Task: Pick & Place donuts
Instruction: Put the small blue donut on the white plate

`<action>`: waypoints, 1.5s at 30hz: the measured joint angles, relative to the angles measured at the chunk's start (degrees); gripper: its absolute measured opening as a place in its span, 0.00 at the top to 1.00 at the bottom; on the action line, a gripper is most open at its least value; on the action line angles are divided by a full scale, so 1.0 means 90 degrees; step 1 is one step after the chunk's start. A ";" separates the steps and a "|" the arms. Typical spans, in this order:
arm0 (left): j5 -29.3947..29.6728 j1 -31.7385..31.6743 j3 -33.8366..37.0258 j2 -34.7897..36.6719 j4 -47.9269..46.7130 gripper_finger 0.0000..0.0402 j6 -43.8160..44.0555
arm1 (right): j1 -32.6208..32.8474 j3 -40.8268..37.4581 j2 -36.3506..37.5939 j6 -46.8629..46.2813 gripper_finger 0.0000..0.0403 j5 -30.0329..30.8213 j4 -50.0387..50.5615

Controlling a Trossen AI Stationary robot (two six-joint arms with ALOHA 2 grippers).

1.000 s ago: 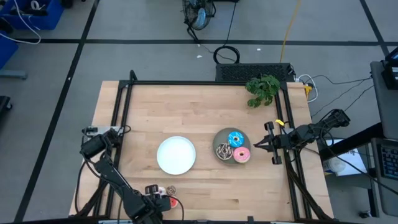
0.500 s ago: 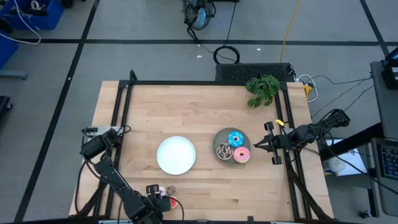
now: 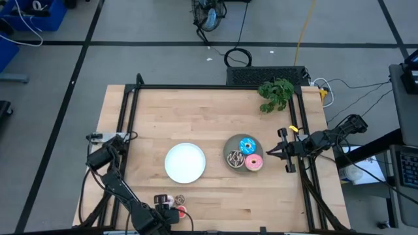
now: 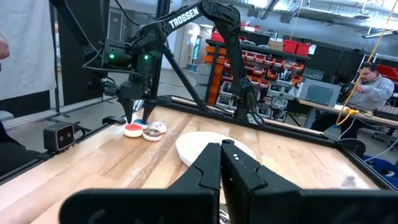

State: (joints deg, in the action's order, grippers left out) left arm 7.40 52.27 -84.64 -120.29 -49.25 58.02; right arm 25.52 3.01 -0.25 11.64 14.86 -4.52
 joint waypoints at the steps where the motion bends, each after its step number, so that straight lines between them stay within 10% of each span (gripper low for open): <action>1: -0.0002 0.0000 0.0000 0.0000 0.0000 0.53 0.0010 | 0.0000 0.0000 0.0001 0.0010 1.00 0.0000 -0.0002; 15: -0.0251 -0.0019 0.0007 -0.0002 -0.0012 0.97 0.0049 | 0.0000 0.0000 0.0000 0.0020 1.00 0.0001 -0.0001; 27: -0.0434 -0.0234 -0.1023 0.0002 -0.1009 0.96 -0.0544 | 0.0002 0.0000 0.0000 0.0018 1.00 0.0002 -0.0001; 37: 0.1245 -0.0944 -0.2925 0.0029 -0.4082 0.97 -0.2306 | 0.0001 0.0000 0.0000 0.0000 1.00 0.0003 -0.0022; 45: 0.2071 -0.2649 -0.2604 0.0032 -0.4407 0.98 -0.4031 | 0.0000 0.0000 0.0002 0.0017 1.00 0.0003 -0.0067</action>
State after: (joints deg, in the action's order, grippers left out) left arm 26.04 28.43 -108.08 -120.01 -88.92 21.74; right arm 25.52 3.01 -0.24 11.79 14.90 -5.13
